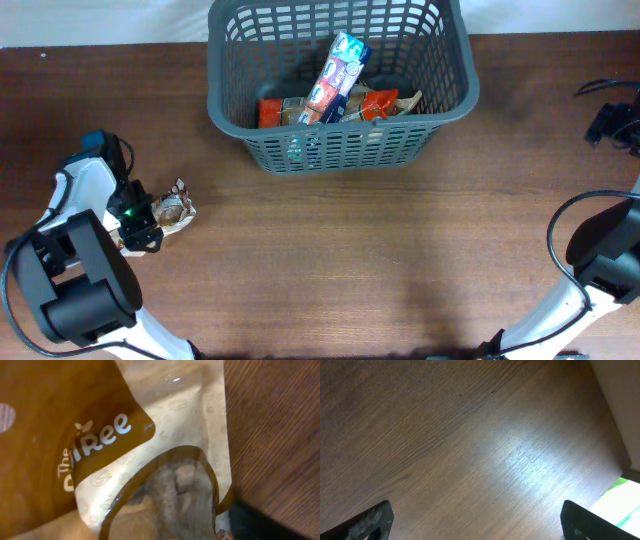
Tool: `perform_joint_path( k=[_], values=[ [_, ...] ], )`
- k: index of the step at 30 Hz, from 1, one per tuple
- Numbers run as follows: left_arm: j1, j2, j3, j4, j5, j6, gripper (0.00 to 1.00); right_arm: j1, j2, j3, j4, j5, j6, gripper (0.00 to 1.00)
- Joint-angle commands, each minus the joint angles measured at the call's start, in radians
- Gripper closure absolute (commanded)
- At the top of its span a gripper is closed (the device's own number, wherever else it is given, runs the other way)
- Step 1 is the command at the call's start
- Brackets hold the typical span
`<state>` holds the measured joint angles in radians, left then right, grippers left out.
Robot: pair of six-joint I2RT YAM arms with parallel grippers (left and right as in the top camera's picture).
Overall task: Pack container
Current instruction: 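Lower the left gripper onto the foil snack wrapper and close it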
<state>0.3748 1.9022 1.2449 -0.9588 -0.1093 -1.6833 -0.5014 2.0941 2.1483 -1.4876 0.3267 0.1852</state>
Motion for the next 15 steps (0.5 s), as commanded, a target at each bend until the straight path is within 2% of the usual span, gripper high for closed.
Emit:
perform_joint_path(
  k=[1, 6, 9, 15],
  values=[
    [0.006, 0.016, -0.008, 0.002, -0.031, 0.017, 0.36, -0.003, -0.006, -0.005, 0.001, -0.002, 0.015, 0.01],
    [0.006, 0.016, -0.008, 0.002, -0.031, 0.017, 0.69, -0.003, -0.006, -0.005, 0.001, -0.002, 0.015, 0.01],
    [0.006, 0.016, -0.008, 0.002, -0.031, 0.029, 0.97, -0.003, -0.006, -0.005, 0.001, -0.002, 0.015, 0.01],
    [0.006, 0.016, -0.008, 0.01, -0.029, 0.11, 0.98, -0.003, -0.006, -0.005, 0.001, -0.002, 0.015, 0.01]
  ],
)
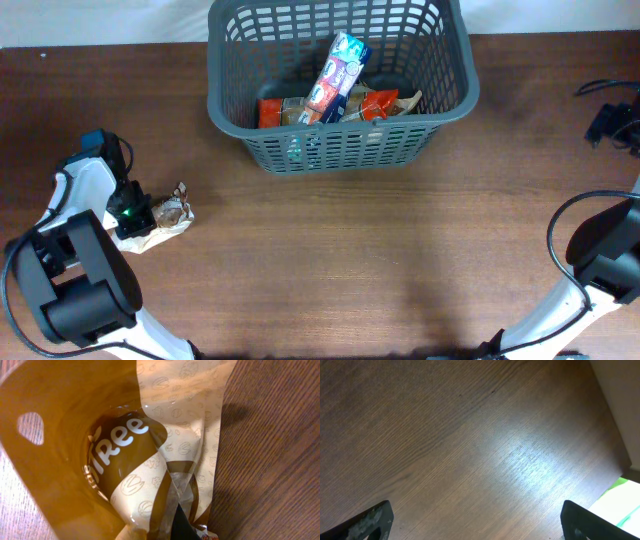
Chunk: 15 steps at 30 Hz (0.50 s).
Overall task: Pack container
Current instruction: 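Lower the left gripper onto the foil snack wrapper and close it, then lift the wrapper with the left gripper and carry it over the basket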
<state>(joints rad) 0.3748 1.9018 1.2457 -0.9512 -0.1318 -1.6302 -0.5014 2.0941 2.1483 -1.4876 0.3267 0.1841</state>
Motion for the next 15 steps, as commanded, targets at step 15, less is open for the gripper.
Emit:
perform_joint_path(
  k=[15],
  values=[
    [0.005, -0.136, 0.401, -0.003, -0.116, 0.874, 0.98, -0.003, -0.006, -0.005, 0.001, -0.002, 0.016, 0.01]
  ],
)
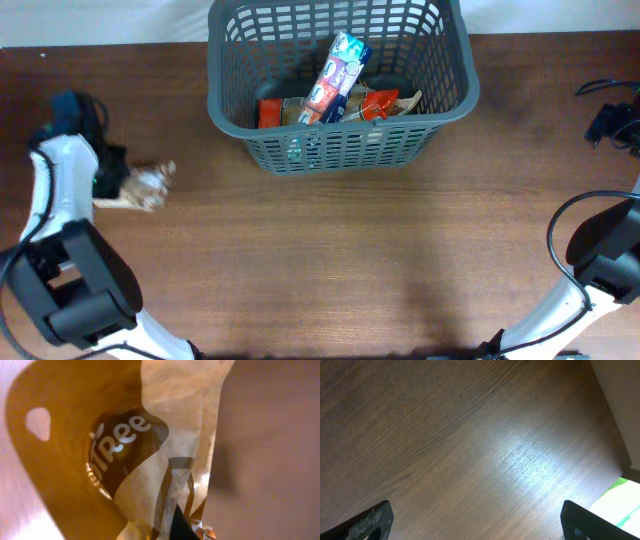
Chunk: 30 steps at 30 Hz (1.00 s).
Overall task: Pack container
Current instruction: 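Lift the wrapper with the left gripper and carry it over the basket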
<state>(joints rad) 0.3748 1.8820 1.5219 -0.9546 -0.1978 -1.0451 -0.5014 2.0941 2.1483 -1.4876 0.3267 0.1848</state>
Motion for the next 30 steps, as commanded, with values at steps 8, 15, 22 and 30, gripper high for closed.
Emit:
perform_joint_path(
  k=[8, 15, 22, 30],
  values=[
    [-0.071, -0.328, 0.416, 0.202, 0.28, 0.641, 0.98, -0.003, -0.006, -0.005, 0.0, -0.002, 0.015, 0.01],
    [-0.321, -0.416, 0.472, 0.475, 0.704, 0.761, 0.98, -0.003, -0.006, -0.005, 0.001, -0.002, 0.015, 0.01],
    [-0.578, -0.349, 0.472, 0.502, 0.706, 0.896, 0.98, -0.003, -0.006, -0.005, 0.001, -0.002, 0.015, 0.01],
    [-0.679, -0.181, 0.472, 0.529, 0.538, 0.924, 0.98, -0.003, -0.006, -0.005, 0.001, -0.002, 0.015, 0.01]
  ],
)
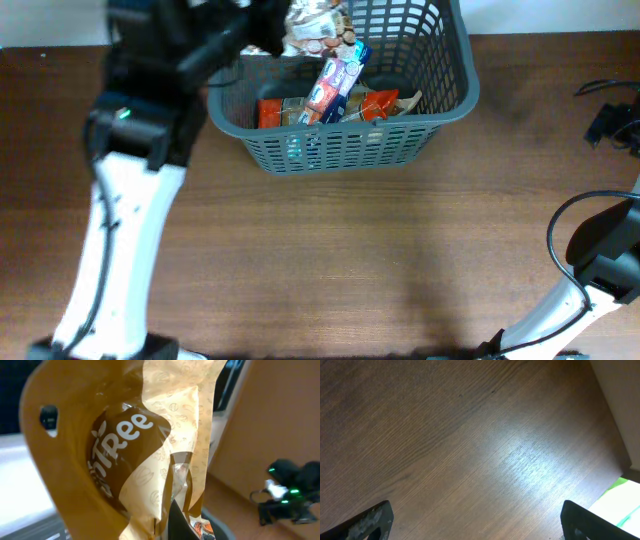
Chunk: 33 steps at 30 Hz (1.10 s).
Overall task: Pack container
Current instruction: 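Lift the wrapper with the left gripper and carry it over the basket, then drop the wrapper into the basket by opening the left gripper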
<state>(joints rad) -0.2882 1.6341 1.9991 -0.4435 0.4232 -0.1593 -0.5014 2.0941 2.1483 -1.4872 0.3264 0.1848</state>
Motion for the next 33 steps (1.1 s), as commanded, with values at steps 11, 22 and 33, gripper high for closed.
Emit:
perform_joint_path(
  k=[11, 22, 33],
  values=[
    [-0.024, 0.295, -0.006, 0.008, -0.092, 0.037, 0.98, -0.003, -0.006, -0.005, 0.0, -0.002, 0.015, 0.01],
    [-0.023, 0.395, -0.006, -0.094, -0.284, 0.037, 0.84, -0.003, -0.006, -0.005, 0.0, -0.002, 0.015, 0.01],
    [-0.012, 0.381, -0.002, -0.126, -0.289, 0.037, 0.3, -0.003, -0.006, -0.005, 0.0, -0.002, 0.015, 0.01]
  ],
)
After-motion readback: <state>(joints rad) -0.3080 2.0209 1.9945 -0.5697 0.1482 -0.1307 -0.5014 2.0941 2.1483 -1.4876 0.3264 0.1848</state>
